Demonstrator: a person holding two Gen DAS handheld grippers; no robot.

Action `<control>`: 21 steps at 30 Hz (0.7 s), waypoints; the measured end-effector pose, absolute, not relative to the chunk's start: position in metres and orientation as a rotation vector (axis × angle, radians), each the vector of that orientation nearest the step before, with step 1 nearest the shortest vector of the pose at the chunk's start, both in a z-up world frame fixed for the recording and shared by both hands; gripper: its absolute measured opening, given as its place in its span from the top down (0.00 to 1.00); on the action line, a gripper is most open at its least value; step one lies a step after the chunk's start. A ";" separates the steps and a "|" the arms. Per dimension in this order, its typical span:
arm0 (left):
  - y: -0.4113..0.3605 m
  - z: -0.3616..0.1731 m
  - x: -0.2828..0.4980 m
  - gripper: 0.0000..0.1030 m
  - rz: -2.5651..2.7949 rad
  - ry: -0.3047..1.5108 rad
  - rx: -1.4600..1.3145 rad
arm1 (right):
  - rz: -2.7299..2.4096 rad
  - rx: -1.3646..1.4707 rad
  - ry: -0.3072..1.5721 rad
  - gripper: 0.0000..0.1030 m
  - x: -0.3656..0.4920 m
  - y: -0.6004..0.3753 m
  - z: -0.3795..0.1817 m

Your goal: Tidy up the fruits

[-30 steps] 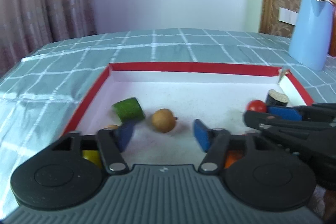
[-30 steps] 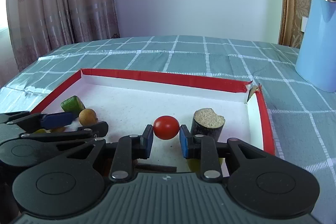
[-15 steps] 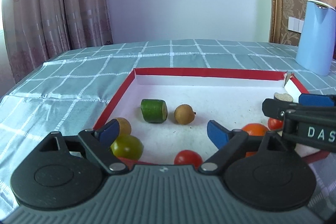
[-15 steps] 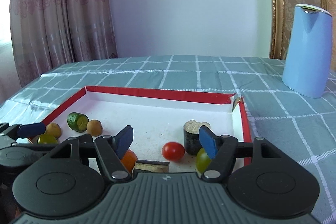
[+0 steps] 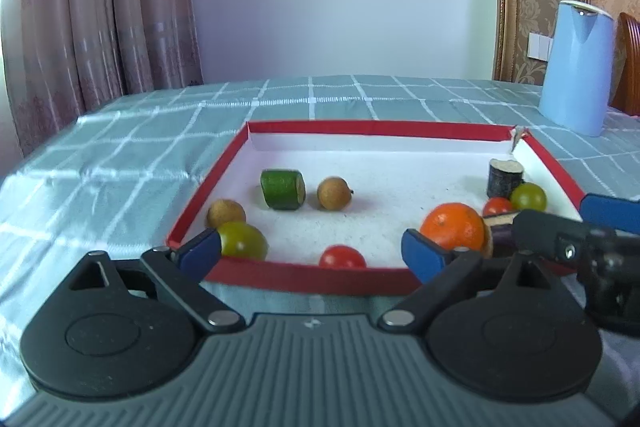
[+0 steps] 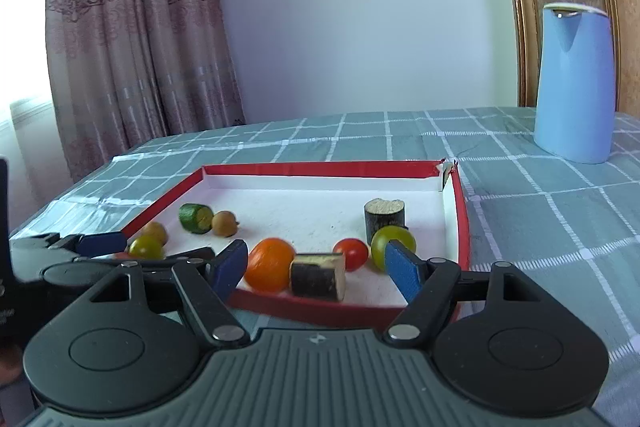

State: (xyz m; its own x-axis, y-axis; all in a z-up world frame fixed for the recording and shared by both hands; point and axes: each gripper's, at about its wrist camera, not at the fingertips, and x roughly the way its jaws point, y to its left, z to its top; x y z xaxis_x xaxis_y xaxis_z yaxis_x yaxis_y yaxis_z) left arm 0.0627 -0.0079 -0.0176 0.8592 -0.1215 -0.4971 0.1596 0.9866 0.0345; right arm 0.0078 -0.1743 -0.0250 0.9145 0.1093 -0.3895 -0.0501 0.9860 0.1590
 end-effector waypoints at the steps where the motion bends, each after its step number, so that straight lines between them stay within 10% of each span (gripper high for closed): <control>1: -0.006 -0.016 0.059 0.06 -0.149 0.516 0.063 | 0.087 0.149 0.411 0.27 0.004 -0.173 -0.025; 21: -0.002 -0.026 0.025 0.00 -0.096 0.586 0.074 | 0.071 0.162 0.538 0.26 -0.009 -0.172 -0.046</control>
